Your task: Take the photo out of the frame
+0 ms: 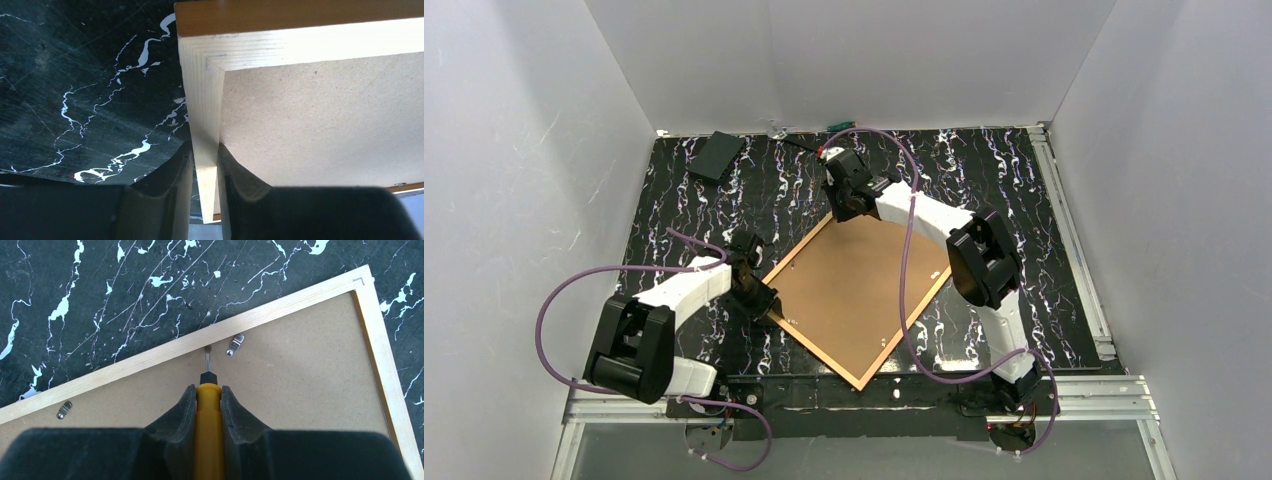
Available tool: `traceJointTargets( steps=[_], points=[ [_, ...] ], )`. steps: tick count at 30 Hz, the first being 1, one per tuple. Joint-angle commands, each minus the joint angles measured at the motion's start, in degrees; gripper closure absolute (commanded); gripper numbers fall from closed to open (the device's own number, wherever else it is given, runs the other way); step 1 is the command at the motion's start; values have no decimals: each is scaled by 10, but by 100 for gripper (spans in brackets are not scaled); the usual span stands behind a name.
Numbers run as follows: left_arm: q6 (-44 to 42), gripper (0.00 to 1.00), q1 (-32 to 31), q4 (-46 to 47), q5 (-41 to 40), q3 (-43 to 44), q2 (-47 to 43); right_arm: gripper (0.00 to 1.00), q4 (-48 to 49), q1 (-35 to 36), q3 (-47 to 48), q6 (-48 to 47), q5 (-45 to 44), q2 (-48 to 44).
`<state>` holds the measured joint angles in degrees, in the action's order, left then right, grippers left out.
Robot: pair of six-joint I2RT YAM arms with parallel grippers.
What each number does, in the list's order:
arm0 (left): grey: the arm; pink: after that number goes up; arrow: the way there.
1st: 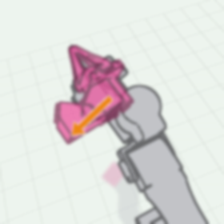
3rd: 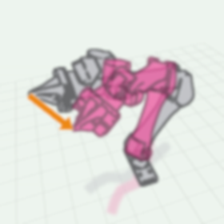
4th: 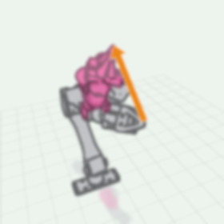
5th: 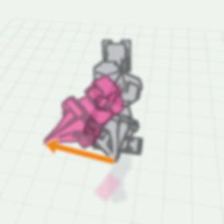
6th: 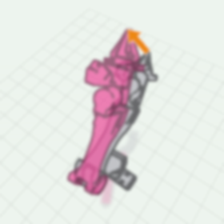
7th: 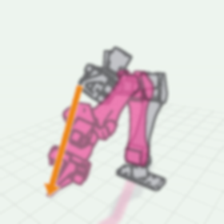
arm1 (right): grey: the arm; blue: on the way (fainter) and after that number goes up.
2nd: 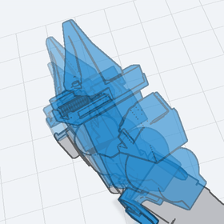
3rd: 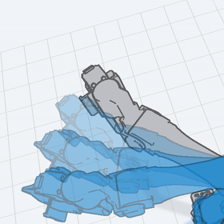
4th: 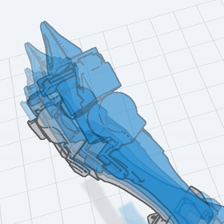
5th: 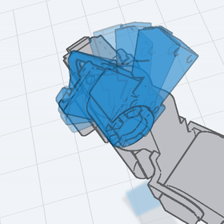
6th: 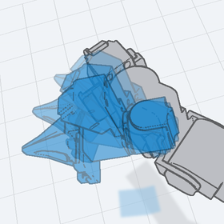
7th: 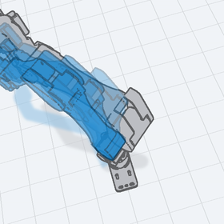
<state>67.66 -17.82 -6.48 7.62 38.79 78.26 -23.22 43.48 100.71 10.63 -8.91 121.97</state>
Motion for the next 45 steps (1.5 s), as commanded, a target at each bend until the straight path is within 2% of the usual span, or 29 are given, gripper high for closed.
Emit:
traceJointTargets(
  steps=[1, 5, 12, 14, 19, 22, 25, 30, 33, 38, 45],
  points=[
    [0, 100, 2, -52, -63, -21, 36, 99, 24, -12, 20, -6, -2, 12],
    [2, 100, 2, -59, -66, -22, 39, 99, 23, -26, 19, -5, -18, 18],
    [7, 100, 2, -63, -68, -21, 44, 99, -41, -34, 61, -22, -122, 42],
    [7, 100, 2, -66, -68, -19, 45, 99, -62, -34, 80, -20, -129, 35],
    [5, 100, 2, -71, -68, -14, 46, 99, -41, -34, 54, 9, -36, -85],
    [-7, 100, 2, -71, -68, -6, 49, 99, -64, -35, 35, 18, -36, -142],
    [-29, 100, 2, -90, -93, 11, 54, 99, -89, -39, -34, 21, -52, -192],
    [-70, 100, 2, -95, -82, 27, 63, 99, -44, -60, -236, 36, -74, -307],
    [-82, 100, 2, -103, -76, 31, 73, 99, -40, -86, -300, 58, -69, -338],
    [-81, 100, 2, -97, -40, 23, 74, 99, -40, -118, -319, 72, -68, -325],
    [-76, 100, 2, -94, -34, 13, 70, 99, -87, -129, -190, 64, -85, -213]
  ],
)
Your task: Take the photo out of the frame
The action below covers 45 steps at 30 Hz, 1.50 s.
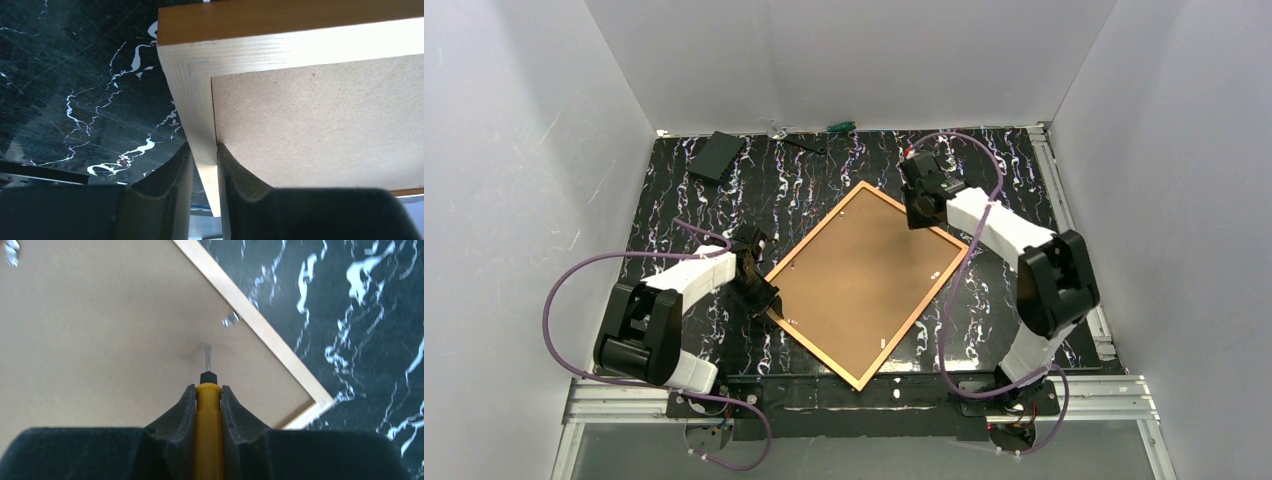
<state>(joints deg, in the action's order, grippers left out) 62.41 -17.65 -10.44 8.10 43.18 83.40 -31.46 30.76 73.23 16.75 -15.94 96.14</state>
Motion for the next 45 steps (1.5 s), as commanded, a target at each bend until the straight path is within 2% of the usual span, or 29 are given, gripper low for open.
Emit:
traceJointTargets(
  steps=[1, 6, 11, 17, 23, 27, 35, 39, 44, 45],
  points=[
    [-23, 100, 1, -54, -38, -30, 19, 99, -8, -1, 101, 0, -18, 61],
    [-18, 100, 0, -50, -36, -33, 19, 99, -42, -2, 186, -3, -68, 130],
    [-6, 100, 0, -45, -41, -41, 19, 99, -60, -12, 217, -3, -85, 172],
    [32, 100, 1, -38, -59, -57, 7, 99, -107, -20, 174, 51, -103, 155],
    [45, 100, 0, -28, -63, -57, 11, 99, -114, -20, 76, 102, -87, 85],
    [44, 100, 1, -25, -58, -59, 16, 99, -48, -20, 49, 64, -37, 49],
    [44, 100, 0, -22, -50, -61, 12, 99, -67, -20, 182, 77, 37, 96],
    [40, 100, 0, -22, -47, -56, 16, 99, -107, -25, 247, 99, 81, 146],
    [40, 100, 0, -21, -41, -56, 16, 99, -129, -47, 270, 125, 153, 176],
    [40, 100, 0, -22, -41, -56, 15, 99, -129, -59, 266, 131, 190, 177]
  ],
)
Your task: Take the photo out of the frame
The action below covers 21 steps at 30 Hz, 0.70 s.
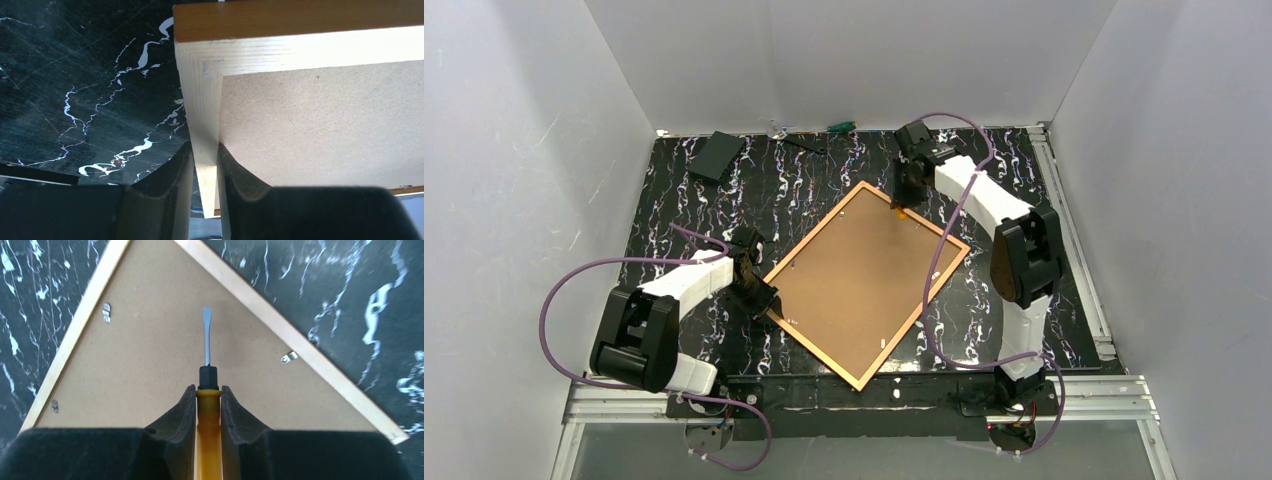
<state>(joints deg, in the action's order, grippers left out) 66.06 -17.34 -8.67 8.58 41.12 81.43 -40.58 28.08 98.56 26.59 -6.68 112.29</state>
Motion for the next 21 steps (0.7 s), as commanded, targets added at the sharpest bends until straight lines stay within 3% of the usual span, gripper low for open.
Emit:
traceJointTargets(
  steps=[1, 4, 10, 21],
  points=[
    [3, 100, -3, -41, -46, -35, 34, 99, -37, -40, 6, 40, 122, 14],
    [6, 100, -3, -46, -50, -35, 31, 99, -42, -82, -16, 62, 243, 20],
    [12, 100, -3, -44, -46, -35, 36, 99, -30, -121, -57, 82, 305, 21],
    [27, 100, -3, -49, -60, -38, 38, 99, -31, -145, -86, 81, 243, 28]
  ],
)
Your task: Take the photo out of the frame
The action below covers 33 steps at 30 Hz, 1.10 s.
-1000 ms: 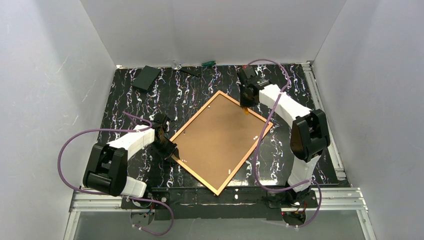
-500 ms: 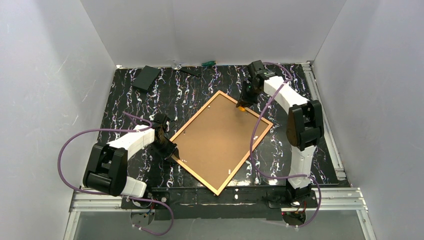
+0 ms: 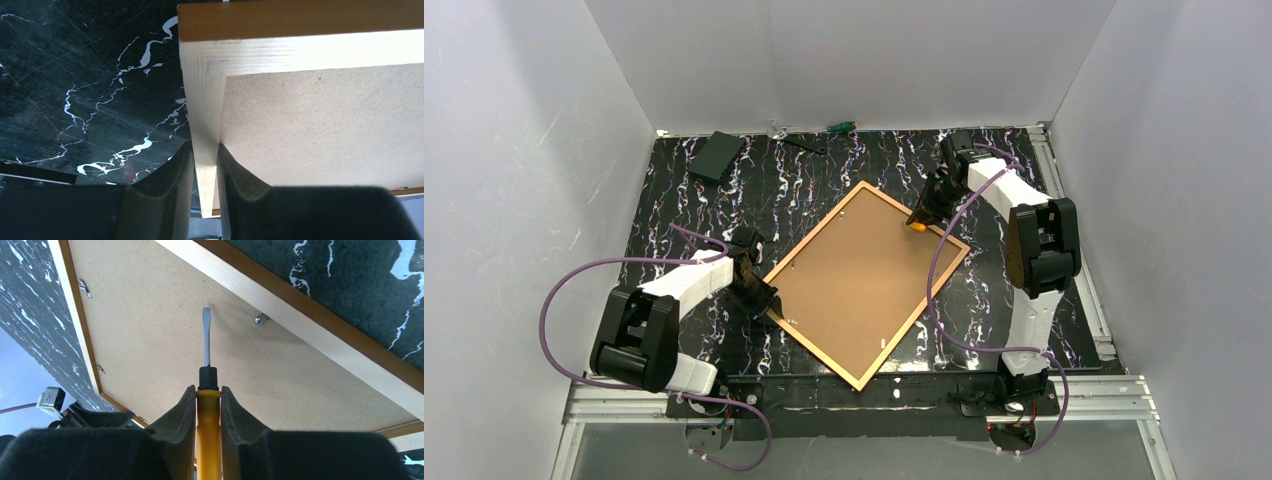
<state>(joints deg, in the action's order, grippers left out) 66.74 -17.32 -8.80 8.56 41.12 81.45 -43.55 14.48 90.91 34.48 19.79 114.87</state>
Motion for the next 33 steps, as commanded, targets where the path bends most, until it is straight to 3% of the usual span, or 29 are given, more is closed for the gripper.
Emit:
traceJointTargets(
  steps=[1, 18, 26, 32, 33],
  points=[
    [22, 100, -3, -48, -62, -39, 38, 99, -3, -11, -15, 1, -33, 0],
    [36, 100, -3, -35, -70, -52, 36, 99, 45, -70, -187, 14, -102, -109],
    [41, 100, -3, -31, -75, -50, 35, 99, 50, -78, -263, 18, -10, -206],
    [11, 100, -3, -20, -61, -42, 17, 99, 57, -78, -288, -66, 87, -261],
    [-4, 92, -3, -19, -60, -36, 7, 99, 58, -78, -291, -85, 98, -267]
  ],
)
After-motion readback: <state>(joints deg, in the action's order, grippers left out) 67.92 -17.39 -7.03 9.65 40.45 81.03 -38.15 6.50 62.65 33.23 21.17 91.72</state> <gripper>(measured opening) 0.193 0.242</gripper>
